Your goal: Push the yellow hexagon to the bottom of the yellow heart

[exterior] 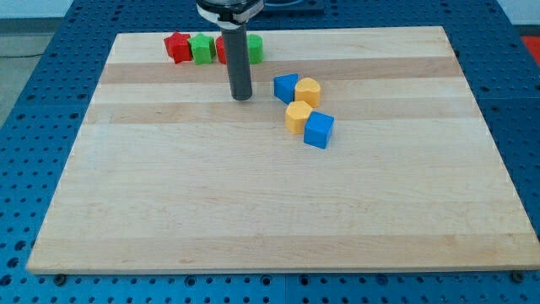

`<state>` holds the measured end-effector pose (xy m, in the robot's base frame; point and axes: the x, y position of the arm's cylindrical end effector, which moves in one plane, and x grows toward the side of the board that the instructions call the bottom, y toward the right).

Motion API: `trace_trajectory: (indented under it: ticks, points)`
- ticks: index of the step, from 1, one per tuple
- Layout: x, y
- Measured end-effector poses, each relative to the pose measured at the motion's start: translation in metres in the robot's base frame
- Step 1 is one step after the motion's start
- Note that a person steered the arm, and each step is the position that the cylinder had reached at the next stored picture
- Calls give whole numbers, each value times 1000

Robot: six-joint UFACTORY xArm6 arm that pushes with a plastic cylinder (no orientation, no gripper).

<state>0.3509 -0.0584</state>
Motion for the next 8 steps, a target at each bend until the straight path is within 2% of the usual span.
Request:
trace_trajectory:
  ticks: [5, 7, 8]
  points:
    - [0, 139]
    - [7, 101]
    - [24, 85]
